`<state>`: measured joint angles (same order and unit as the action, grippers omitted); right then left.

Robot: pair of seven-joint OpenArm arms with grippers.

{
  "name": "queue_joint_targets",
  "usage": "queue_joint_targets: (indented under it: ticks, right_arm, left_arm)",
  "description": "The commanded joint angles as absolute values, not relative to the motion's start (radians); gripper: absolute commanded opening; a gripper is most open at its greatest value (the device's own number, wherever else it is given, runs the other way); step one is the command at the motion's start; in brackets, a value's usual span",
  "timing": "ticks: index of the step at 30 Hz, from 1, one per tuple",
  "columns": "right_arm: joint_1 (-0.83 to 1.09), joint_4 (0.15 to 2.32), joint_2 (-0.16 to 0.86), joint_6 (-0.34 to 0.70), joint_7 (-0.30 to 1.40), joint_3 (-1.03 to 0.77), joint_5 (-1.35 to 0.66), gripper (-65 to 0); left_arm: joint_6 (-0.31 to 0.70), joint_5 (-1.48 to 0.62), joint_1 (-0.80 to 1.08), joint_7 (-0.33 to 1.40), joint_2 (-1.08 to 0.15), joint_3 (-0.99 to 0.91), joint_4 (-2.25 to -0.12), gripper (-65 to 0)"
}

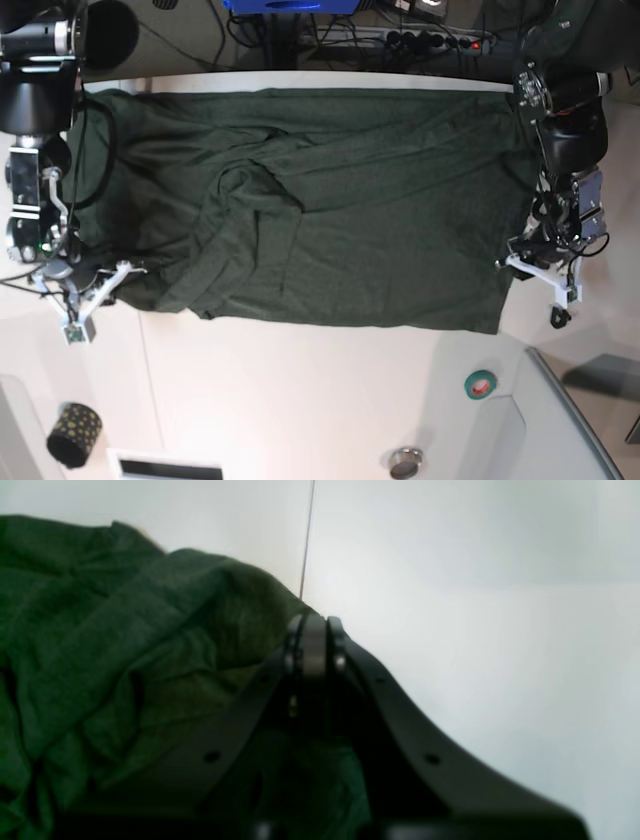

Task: Layout the t-shirt on the table in an organized manner, then fold the t-shirt properly
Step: 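Move the left gripper along the shirt side and grasp its edge, then grasp the shirt edges with both grippers and pull them taut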

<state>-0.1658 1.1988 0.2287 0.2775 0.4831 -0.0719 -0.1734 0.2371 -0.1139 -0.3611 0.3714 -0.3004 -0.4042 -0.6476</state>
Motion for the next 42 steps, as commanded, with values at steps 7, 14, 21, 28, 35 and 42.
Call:
queue_joint_targets:
  ticks: [7,14,21,28,35,42]
  right_arm:
    - [-0.108,1.342,0.237,0.278,0.538,-0.076,-0.179,-64.2]
    - [-0.002,1.461,0.236,0.278,0.538,-0.076,-0.179,-64.2]
    - [0.131,1.627,0.236,0.278,0.536,-0.077,-0.179,-64.2]
    - [0.183,1.641,0.236,0.278,0.538,-0.077,-0.179,-64.2]
    - [0.177,1.610,0.219,0.278,0.535,-0.076,-0.179,-64.2]
    - [0.174,1.615,0.208,0.278,0.536,-0.076,-0.179,-64.2]
  left_arm:
    - [0.242,-0.120,-0.361,0.490,-0.317,-0.406,-0.835,-34.1]
    - [0.242,-0.120,-0.372,0.489,-0.314,-0.400,-0.831,-34.1]
    - [0.242,-0.120,-0.374,0.489,-0.289,-0.397,-0.829,-34.1]
    - [0.242,-0.120,-0.374,0.487,-0.288,-0.397,-0.829,-34.1]
    - [0.242,-0.120,-0.412,0.486,-0.285,-0.397,-0.789,-34.1]
    - [0.242,-0.111,-0.587,0.360,-0.294,-0.394,-0.467,-34.1]
